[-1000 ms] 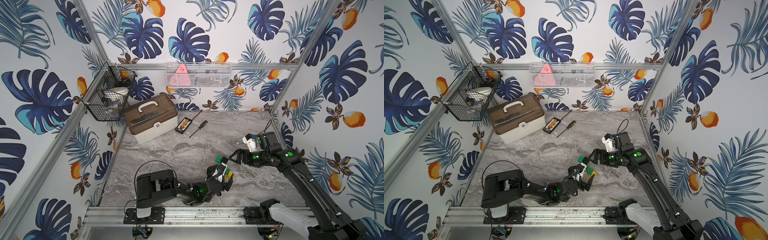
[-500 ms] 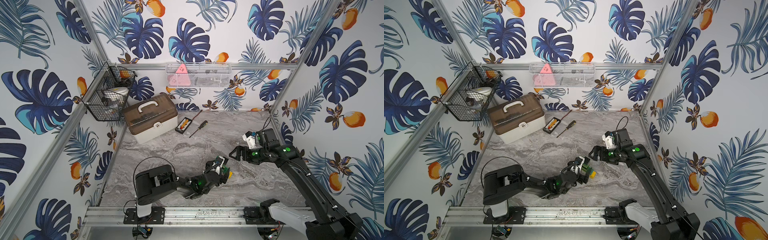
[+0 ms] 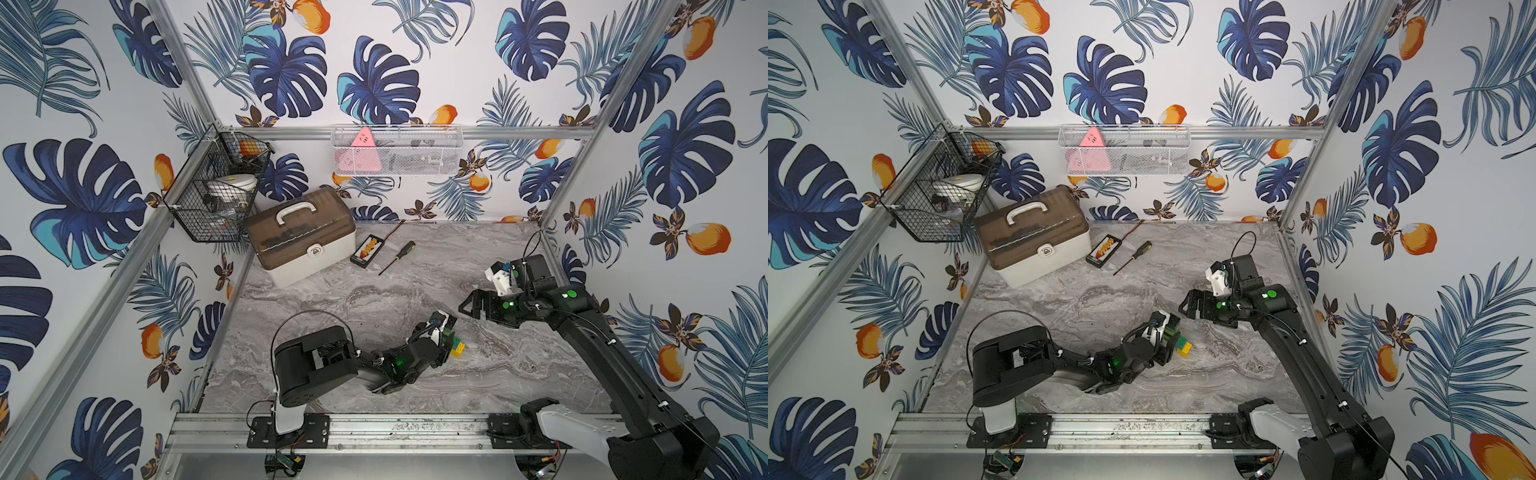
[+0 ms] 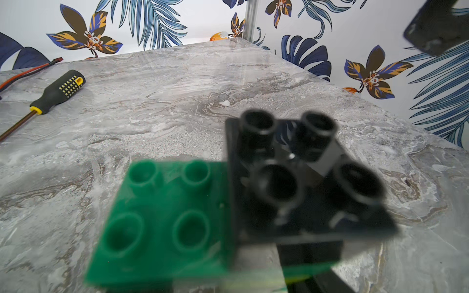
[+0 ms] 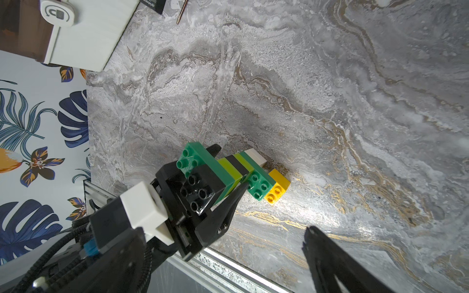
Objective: Assemble a giraffe with lego
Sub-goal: Adjust the lego brick at the center of the board.
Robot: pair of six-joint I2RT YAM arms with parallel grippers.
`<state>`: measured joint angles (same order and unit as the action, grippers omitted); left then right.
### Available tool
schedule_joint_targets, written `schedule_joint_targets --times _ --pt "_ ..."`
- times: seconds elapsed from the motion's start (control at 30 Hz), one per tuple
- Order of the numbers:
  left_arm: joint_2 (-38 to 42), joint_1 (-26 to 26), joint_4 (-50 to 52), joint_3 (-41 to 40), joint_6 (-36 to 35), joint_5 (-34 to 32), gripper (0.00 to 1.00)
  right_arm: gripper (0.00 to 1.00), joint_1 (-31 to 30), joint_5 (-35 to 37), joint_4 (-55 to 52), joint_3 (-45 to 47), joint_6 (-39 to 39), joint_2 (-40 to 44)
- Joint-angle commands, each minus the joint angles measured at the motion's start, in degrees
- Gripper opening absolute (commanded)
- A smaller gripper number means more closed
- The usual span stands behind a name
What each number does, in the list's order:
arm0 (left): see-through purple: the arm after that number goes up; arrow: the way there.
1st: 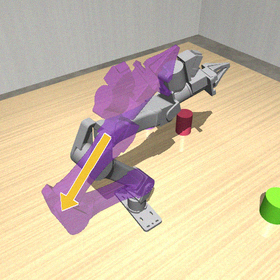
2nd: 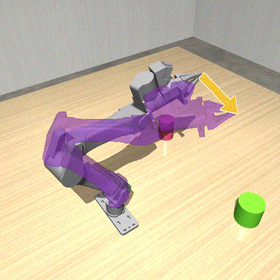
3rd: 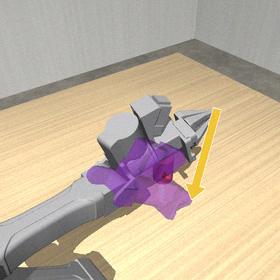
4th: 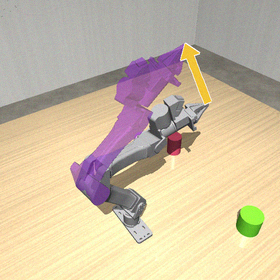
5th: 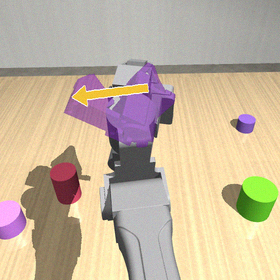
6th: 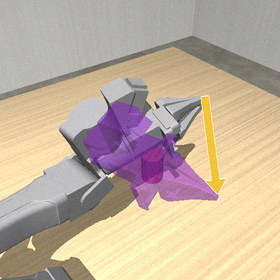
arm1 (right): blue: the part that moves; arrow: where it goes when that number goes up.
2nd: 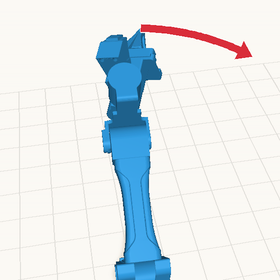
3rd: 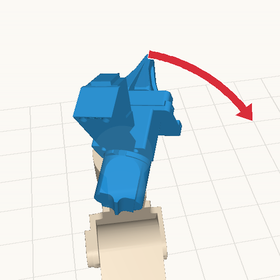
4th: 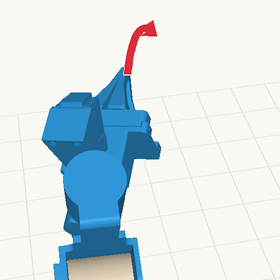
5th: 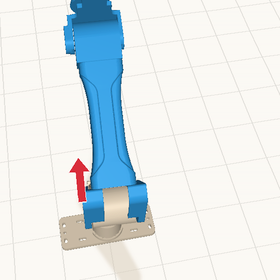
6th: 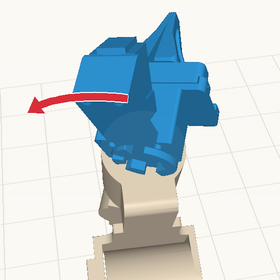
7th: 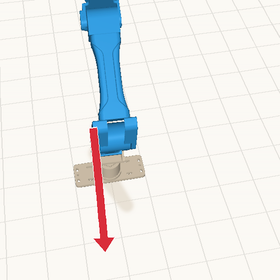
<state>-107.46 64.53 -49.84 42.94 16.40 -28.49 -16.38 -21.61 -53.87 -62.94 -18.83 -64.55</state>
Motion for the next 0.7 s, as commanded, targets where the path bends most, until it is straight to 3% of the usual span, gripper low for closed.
schedule_joint_targets --times 0.0,0.43,0.67 --pt "0.1 -0.2 -0.8 0.4 -0.5 0.3 0.63 1.0 0.1 0.8 -0.4 -0.5 0.4 -0.3" --pt "1.4 -0.4 1.1 0.3 -0.6 0.1 0.44 0.99 0.3 1.0 -0.4 -1.6 0.5 -1.5" --pt "3.6 -0.3 4.6 0.4 0.5 0.1 0.24 0.99 0.4 1.4 -1.1 -1.8 0.6 -1.5"
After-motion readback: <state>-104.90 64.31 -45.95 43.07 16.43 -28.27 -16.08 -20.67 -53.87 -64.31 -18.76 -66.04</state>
